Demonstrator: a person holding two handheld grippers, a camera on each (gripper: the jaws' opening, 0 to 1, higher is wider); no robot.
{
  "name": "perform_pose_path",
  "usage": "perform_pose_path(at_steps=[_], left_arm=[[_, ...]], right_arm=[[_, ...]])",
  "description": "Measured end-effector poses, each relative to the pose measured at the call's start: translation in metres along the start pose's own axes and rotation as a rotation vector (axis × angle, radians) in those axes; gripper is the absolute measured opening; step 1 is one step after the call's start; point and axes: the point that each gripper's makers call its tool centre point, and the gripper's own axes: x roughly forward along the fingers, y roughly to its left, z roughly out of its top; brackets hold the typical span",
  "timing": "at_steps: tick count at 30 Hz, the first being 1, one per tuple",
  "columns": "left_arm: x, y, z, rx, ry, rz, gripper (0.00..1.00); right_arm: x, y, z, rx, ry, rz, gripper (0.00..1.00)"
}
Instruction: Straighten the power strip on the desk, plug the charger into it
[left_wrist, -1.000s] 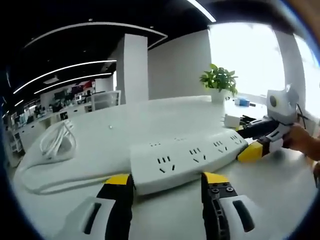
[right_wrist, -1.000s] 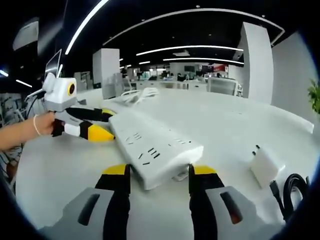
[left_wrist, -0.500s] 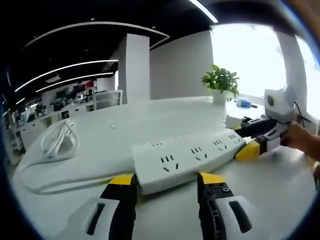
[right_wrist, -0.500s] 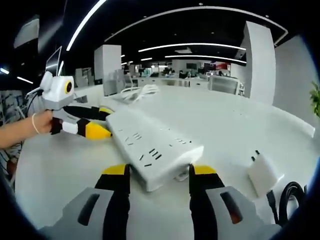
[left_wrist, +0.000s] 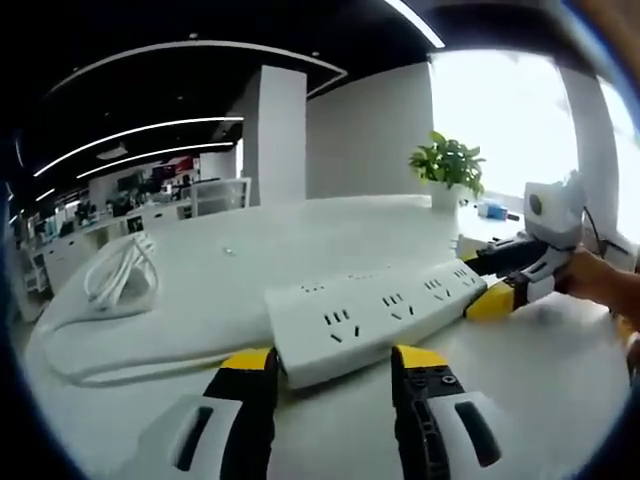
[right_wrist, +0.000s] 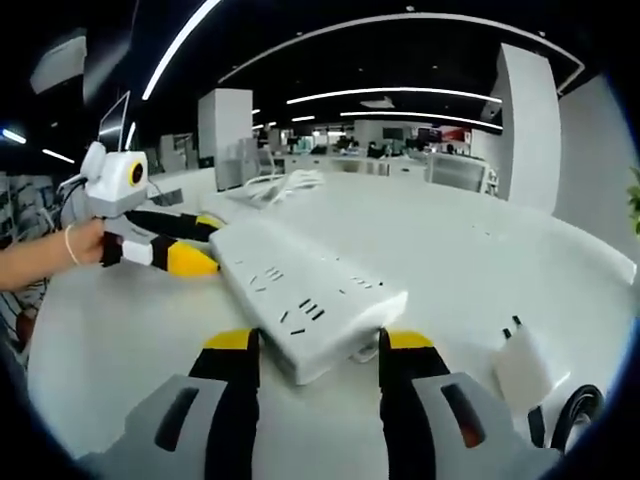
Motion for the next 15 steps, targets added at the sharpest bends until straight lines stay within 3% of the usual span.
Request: perform_pose_path(at_steps=[15], left_arm=[[0.000,-0.002,0.000,-0.006,0.009,0.015,0.43]], right_arm=[[0.006,-0.010,0.004,-0.016,-0.001,0.014,0.46]])
